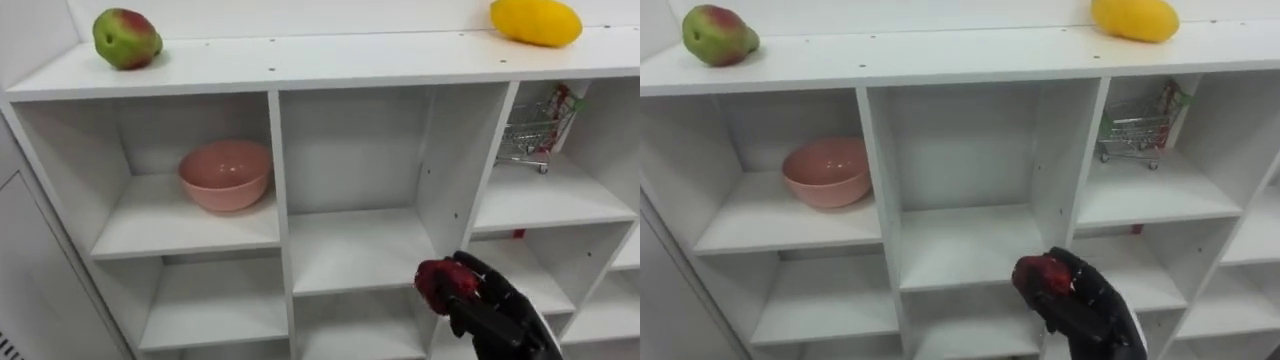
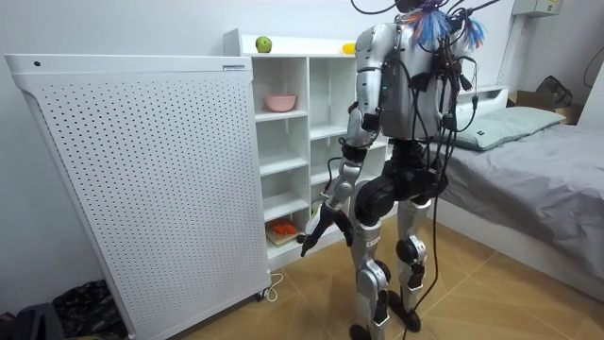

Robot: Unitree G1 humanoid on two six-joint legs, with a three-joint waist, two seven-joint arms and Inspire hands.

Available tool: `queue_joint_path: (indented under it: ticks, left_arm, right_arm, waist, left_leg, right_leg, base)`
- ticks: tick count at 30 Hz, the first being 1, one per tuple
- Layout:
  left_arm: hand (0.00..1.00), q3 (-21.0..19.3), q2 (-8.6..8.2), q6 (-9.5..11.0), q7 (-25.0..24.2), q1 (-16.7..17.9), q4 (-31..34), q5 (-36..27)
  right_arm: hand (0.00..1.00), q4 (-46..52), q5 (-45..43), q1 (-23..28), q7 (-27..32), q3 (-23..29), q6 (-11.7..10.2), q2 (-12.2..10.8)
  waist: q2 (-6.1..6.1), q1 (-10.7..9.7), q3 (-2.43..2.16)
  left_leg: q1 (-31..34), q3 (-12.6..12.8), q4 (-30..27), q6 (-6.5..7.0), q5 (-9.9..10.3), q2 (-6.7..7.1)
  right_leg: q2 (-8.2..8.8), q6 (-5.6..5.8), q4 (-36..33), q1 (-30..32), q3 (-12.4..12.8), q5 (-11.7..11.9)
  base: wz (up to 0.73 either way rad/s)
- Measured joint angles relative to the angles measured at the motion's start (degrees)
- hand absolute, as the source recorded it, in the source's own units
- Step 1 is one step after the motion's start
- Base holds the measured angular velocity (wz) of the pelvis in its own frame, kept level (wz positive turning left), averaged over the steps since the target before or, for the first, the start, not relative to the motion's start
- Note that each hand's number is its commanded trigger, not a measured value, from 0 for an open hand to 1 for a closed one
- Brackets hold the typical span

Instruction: Arrange fruit in the closet

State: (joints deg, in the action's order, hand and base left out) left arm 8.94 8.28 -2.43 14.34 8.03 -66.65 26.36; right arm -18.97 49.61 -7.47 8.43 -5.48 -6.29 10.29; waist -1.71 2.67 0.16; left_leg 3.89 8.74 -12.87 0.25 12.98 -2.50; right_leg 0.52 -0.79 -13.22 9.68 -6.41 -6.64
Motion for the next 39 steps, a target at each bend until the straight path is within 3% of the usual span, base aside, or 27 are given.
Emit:
queue_joint_path:
  ticks: [3, 7, 9, 12, 17, 20, 27, 31, 39]
  left_arm:
    - [0.00, 0.3, -0.02, 0.3, 0.1, -0.9, -0.2, -3.6]
    - [0.00, 0.8, -0.96, 0.1, 0.1, -1.2, -0.3, -9.3]
    - [0.00, 0.8, -1.03, -0.2, -0.1, -1.2, -0.2, -11.2]
    - [0.00, 1.7, -0.80, -1.5, -0.7, -1.9, -0.2, -13.9]
    - [0.00, 4.4, -0.74, -1.4, -1.6, -2.9, 0.6, -17.3]
    - [0.00, 5.0, -0.62, -1.8, -2.3, -4.1, 1.2, -18.6]
    - [0.00, 7.7, 0.30, -2.7, -2.1, -4.7, 2.3, -20.1]
    - [0.00, 9.4, 1.81, -2.5, -2.0, -4.8, 4.3, -20.1]
    - [0.00, 10.5, 3.00, -2.4, -0.7, -4.5, 7.1, -22.4]
  right_arm:
    - [1.00, -5.9, 5.9, -0.3, -0.6, -0.1, -0.6, -1.3]
    - [1.00, -15.4, 14.7, -3.8, -1.8, 0.0, -0.6, -2.7]
    - [1.00, -17.3, 19.7, -5.4, -1.9, 0.1, -0.6, -2.9]
    - [1.00, -21.5, 27.6, -9.1, -3.9, -0.1, -0.6, -3.3]
    - [1.00, -27.0, 35.5, -14.4, -7.3, 0.6, 0.4, -3.2]
    - [1.00, -29.7, 40.7, -18.9, -8.7, 2.4, 1.3, -1.6]
    - [1.00, -31.1, 45.6, -26.0, -9.2, 5.7, 2.5, 2.1]
    - [1.00, -34.9, 46.2, -32.1, -9.6, 7.6, 3.9, 4.7]
    - [1.00, -34.0, 45.9, -38.3, -7.5, 9.2, 3.6, 9.9]
  waist:
    - [-0.40, 1.0, 0.31]
    - [-1.81, 2.0, 1.36]
    - [-2.18, 2.5, 1.58]
    - [-2.21, 3.0, 1.71]
    - [-1.24, 4.4, 2.26]
    - [-1.08, 5.4, 2.26]
    - [-0.92, 7.0, 2.22]
    - [-0.60, 7.5, 2.16]
    - [-0.40, 8.2, 2.07]
  left_leg:
    - [3.0, 0.0, -1.9, 0.07, 0.0, 0.17]
    - [8.1, 0.2, -5.3, 0.43, 0.2, 0.33]
    - [11.4, -0.1, -7.2, 0.57, 0.3, 0.57]
    - [16.6, -0.8, -9.5, 0.58, 0.4, 1.01]
    - [23.3, -1.2, -13.3, 0.59, 0.3, 1.53]
    - [29.5, -1.4, -16.7, 0.73, 0.4, 2.12]
    - [37.2, -1.9, -20.0, 1.12, 0.0, 2.42]
    - [41.6, -2.8, -22.1, 1.13, 0.0, 2.36]
    - [48.0, -2.9, -24.8, 1.80, -0.2, 2.95]
  right_leg:
    - [0.40, 0.00, -1.8, 3.0, 0.0, 0.0]
    - [1.13, -0.14, -5.6, 8.4, -0.1, -0.1]
    - [1.54, -0.49, -7.8, 11.9, 0.0, -0.3]
    - [2.21, -0.98, -10.8, 17.0, -0.1, -0.7]
    - [3.38, -1.39, -15.1, 23.9, -0.2, -1.3]
    - [4.53, -1.55, -18.9, 30.1, -0.2, -1.9]
    - [5.67, -2.02, -21.7, 37.1, -1.0, -1.7]
    - [6.33, -2.27, -22.9, 40.5, -2.1, -1.6]
    - [7.60, -2.17, -26.0, 46.4, -3.0, -1.8]
  base:
    - [0.00]
    - [-0.02]
    - [0.02]
    - [0.12]
    - [0.11]
    - [0.12]
    - [0.12]
    - [0.14]
    - [0.13]
